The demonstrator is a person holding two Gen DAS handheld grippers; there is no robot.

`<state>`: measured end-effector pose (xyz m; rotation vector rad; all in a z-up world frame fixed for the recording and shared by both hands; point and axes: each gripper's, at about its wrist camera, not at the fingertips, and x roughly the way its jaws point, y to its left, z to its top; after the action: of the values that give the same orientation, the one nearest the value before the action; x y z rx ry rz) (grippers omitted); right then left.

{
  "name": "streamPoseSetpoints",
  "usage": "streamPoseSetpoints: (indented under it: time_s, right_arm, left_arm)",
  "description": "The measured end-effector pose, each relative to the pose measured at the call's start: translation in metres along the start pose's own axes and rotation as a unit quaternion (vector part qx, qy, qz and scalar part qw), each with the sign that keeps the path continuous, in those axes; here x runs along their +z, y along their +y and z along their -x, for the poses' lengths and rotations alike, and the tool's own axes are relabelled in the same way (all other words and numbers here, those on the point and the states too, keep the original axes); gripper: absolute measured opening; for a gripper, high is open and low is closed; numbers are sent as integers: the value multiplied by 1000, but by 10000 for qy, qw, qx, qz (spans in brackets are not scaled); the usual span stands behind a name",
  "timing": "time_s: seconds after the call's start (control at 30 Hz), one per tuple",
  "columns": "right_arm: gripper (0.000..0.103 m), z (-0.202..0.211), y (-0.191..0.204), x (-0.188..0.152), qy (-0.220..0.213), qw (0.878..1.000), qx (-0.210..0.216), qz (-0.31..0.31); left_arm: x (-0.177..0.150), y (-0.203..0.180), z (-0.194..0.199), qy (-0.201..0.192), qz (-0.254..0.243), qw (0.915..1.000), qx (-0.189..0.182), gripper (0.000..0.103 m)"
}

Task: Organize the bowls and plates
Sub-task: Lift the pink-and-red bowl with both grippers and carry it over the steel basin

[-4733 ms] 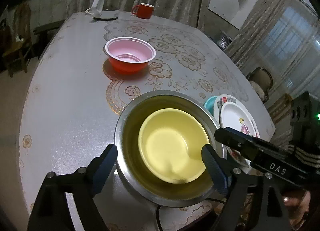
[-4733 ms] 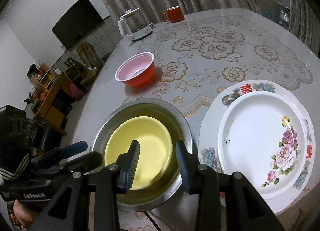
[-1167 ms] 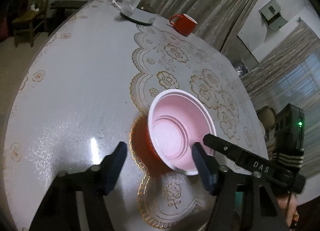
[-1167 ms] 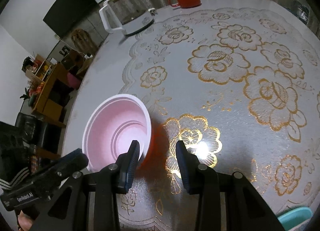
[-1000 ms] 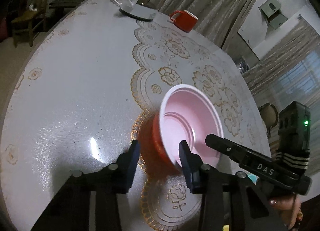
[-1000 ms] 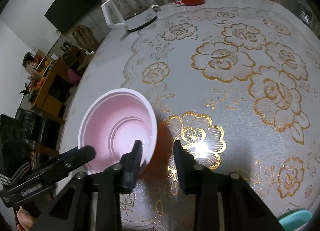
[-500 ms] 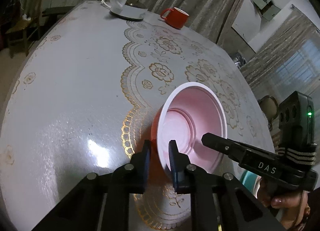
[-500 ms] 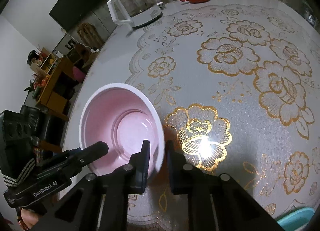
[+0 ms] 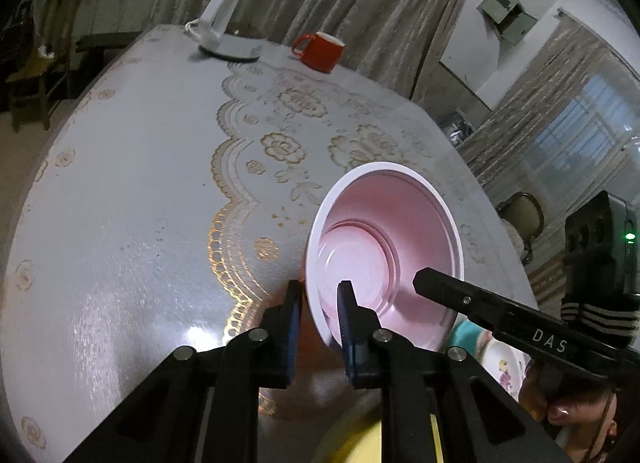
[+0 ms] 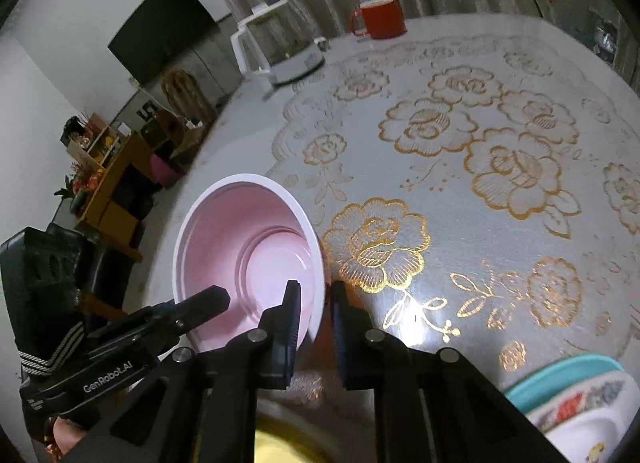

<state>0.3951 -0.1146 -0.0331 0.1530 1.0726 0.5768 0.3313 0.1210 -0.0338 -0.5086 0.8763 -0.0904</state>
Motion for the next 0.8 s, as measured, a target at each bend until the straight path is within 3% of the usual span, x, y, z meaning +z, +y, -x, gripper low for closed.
streamPoseSetpoints:
  time_s: [0.47, 0.8]
  right_arm:
    - [14, 59, -4, -55, -444, 9979, 197, -419]
    - [15, 79, 0, -96, -435, 9971, 321, -530]
  left_arm:
    - [-39, -30, 38, 15, -244, 9992, -328, 18]
    - [-74, -38, 56, 107, -398, 9989, -228, 18]
